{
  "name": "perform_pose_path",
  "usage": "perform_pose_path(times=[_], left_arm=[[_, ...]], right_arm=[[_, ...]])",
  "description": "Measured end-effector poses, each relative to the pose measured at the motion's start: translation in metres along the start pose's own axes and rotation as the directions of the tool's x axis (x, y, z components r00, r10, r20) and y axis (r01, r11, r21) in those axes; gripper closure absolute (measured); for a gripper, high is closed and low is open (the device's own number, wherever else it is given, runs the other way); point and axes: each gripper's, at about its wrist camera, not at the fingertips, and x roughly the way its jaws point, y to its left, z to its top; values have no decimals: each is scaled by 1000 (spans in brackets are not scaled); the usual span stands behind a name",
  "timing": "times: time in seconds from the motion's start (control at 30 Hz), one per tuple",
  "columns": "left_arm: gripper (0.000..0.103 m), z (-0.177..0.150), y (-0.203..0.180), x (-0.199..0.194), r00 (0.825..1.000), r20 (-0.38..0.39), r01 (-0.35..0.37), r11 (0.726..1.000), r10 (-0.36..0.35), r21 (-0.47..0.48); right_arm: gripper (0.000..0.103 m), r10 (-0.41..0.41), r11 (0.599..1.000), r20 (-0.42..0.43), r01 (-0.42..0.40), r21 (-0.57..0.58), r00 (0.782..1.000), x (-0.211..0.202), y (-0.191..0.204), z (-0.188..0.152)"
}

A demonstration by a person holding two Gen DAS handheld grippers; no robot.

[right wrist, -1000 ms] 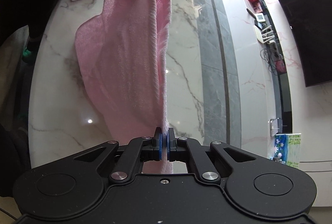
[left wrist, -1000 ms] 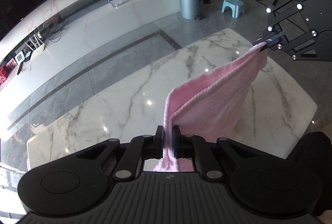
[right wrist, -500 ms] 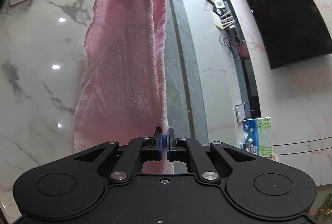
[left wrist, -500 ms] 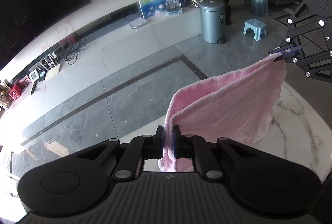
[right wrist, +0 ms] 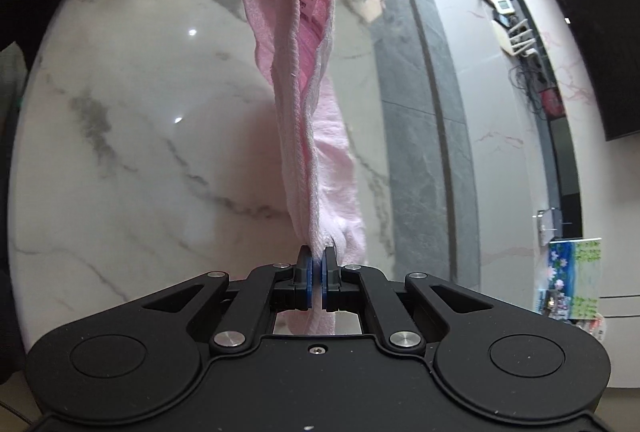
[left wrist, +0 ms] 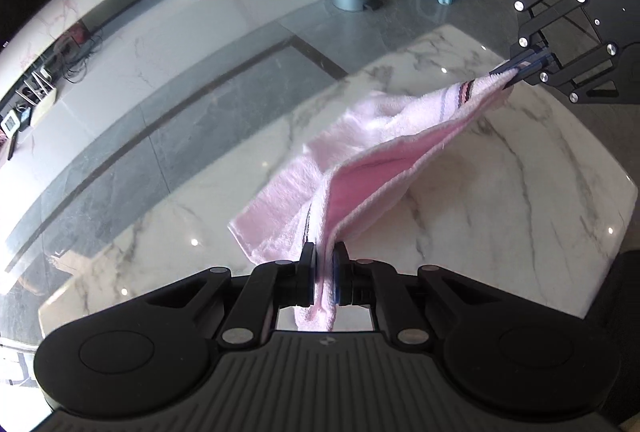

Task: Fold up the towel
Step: 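Lift the folded towel off the table with both grippers, then lower the towel onto the table and open both grippers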

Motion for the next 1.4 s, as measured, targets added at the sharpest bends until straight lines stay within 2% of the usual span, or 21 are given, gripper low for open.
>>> perform_pose_path(times=[0.13, 0.3, 0.43, 0.63, 0.8, 0.87, 0.97, 1.07, 1.17, 1.33, 1.4], left_arm=[[96, -46, -27, 18, 994, -46, 96, 995, -95, 2], [96, -94, -57, 41, 974, -111, 200, 980, -198, 4], [96, -119, -74, 57, 962, -155, 228, 974, -223, 15], [94, -132, -74, 67, 950, -192, 249, 968, -246, -5], [90, -131, -74, 75, 946, -218, 246, 969, -239, 5], [89, -135, -76, 79, 938, -246, 254, 967, -243, 14], [88, -142, -82, 83, 927, -275, 271, 962, -253, 27], [81, -145, -80, 83, 921, -292, 279, 960, -259, 28], [80, -144, -72, 80, 925, -288, 265, 964, -249, 16], [80, -125, -43, 89, 971, -198, 120, 988, -137, -96], [80, -115, -30, 96, 980, -178, 69, 989, -91, -127]], right_arm=[[101, 118, 993, -7, -118, -1, 993, 12, 47, -9], [101, 254, 967, -23, -254, 0, 967, 22, 104, -18], [101, 327, 945, -19, -327, 19, 945, 33, 139, -24], [100, 381, 924, -18, -380, 34, 924, 48, 162, -28], [99, 401, 915, -14, -400, 45, 916, 54, 162, -31], [97, 415, 909, -18, -413, 49, 910, 58, 164, -32], [93, 463, 885, -36, -461, 65, 885, 62, 168, -35], [91, 493, 869, -51, -489, 71, 869, 63, 170, -39], [89, 477, 877, -51, -471, 97, 878, 61, 163, -49], [89, 358, 916, -42, -343, 208, 933, 71, 134, -64], [89, 322, 922, -47, -302, 241, 946, 78, 122, -65]])
